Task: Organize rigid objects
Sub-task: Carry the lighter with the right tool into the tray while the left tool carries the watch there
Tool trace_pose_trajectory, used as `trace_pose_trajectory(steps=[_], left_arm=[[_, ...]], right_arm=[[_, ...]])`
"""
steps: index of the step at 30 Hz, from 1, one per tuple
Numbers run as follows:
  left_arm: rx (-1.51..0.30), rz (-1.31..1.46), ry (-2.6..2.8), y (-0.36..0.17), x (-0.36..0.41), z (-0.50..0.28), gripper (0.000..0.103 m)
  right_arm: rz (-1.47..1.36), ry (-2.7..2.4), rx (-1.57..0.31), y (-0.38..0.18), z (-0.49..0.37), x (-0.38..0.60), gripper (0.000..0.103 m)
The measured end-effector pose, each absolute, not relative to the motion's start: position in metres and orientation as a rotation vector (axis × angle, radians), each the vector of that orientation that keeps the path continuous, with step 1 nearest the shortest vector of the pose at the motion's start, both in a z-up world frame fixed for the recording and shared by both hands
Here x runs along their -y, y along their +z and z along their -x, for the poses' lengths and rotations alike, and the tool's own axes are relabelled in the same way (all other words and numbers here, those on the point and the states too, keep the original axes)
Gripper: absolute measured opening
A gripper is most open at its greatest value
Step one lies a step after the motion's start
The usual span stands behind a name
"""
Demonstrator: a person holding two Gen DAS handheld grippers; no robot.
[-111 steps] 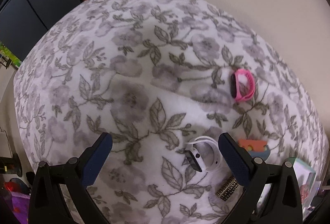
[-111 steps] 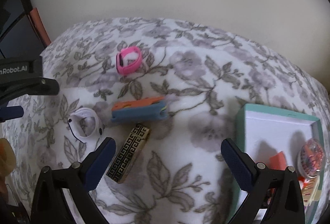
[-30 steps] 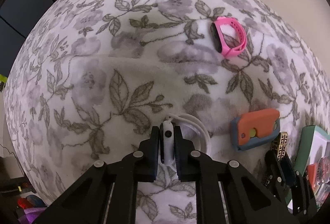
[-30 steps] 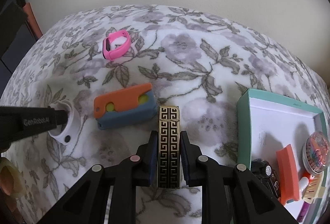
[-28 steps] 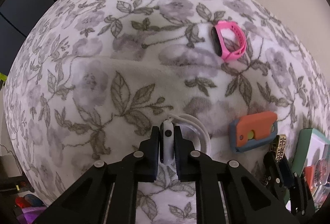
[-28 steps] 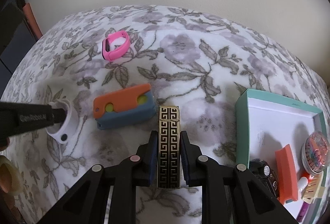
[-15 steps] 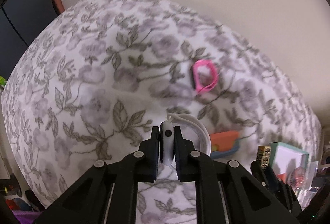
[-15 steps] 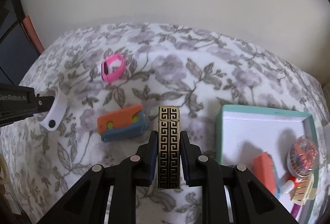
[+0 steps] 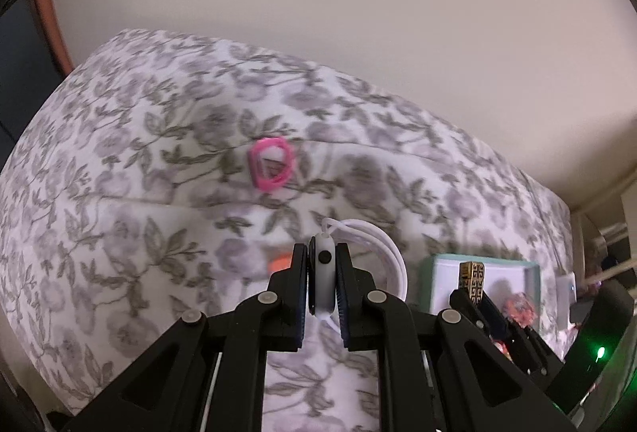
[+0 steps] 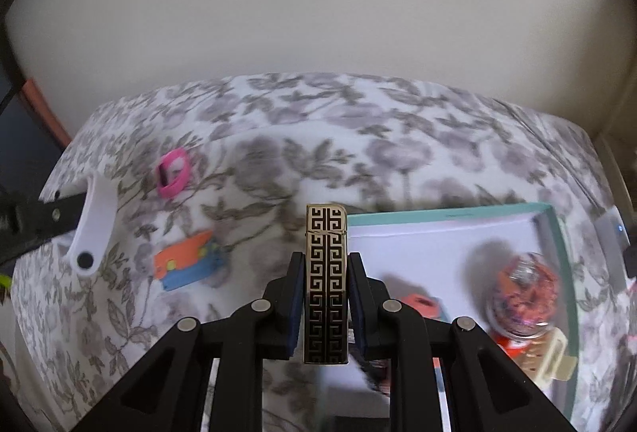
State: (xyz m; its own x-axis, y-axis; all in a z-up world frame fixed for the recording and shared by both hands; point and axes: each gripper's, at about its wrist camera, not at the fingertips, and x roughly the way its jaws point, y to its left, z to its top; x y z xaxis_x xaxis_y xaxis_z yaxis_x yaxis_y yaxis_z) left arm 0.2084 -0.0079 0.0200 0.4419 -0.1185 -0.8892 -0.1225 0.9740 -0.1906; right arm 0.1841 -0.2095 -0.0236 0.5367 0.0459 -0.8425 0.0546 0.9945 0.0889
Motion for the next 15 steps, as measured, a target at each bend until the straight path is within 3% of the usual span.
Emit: trace_pose_trajectory(steps=[15], left_arm=[[-1.185, 0.094, -0.202, 0.007, 0.119, -0.192, 0.014]], right_arm=[[-0.24, -0.144, -1.023, -0.023, -0.165, 0.291, 0.022]])
